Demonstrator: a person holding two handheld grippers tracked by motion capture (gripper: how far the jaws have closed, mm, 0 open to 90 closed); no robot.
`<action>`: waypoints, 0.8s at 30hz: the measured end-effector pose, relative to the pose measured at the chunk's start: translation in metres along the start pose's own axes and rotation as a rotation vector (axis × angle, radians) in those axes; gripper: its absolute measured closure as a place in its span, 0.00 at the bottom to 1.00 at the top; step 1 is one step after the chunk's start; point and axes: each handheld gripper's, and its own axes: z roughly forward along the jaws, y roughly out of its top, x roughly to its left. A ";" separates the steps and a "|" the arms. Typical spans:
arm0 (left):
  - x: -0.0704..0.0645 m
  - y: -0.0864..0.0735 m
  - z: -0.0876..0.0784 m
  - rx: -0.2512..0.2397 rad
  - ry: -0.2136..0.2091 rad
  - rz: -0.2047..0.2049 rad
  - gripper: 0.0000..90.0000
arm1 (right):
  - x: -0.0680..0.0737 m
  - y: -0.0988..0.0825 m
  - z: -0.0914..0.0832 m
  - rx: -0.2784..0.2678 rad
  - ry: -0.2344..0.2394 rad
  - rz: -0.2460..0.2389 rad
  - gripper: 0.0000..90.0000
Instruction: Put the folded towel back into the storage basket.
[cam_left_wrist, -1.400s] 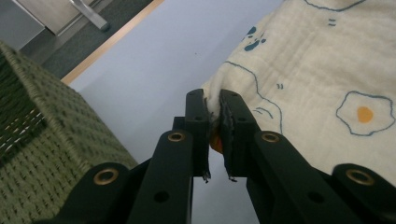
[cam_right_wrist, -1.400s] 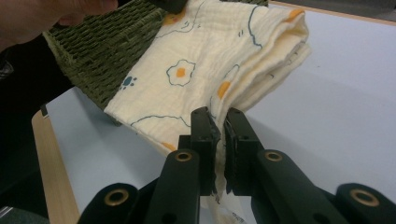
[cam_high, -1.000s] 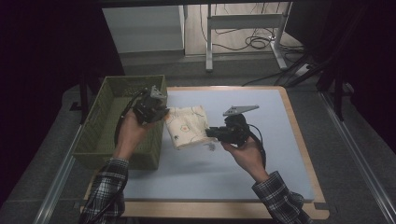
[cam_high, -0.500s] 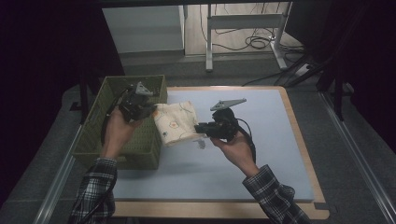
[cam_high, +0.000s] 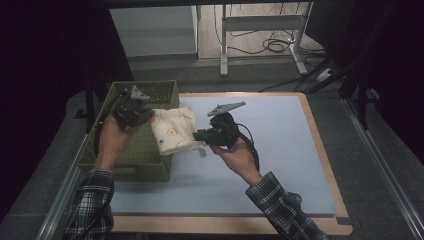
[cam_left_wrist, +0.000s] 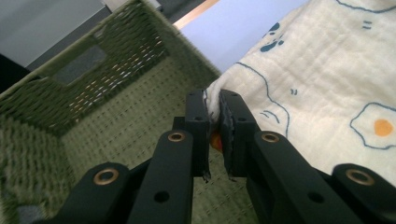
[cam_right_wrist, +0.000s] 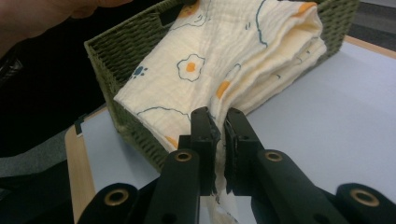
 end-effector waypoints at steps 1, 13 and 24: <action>0.004 -0.004 -0.001 0.002 0.008 -0.010 0.92 | 0.003 0.003 0.005 0.001 0.004 -0.005 0.93; 0.024 -0.025 -0.008 0.023 0.043 -0.050 0.92 | 0.018 0.013 0.036 0.010 0.034 -0.016 0.93; 0.043 -0.047 -0.008 0.050 0.069 -0.090 0.93 | 0.034 0.017 0.067 0.026 0.055 -0.023 0.93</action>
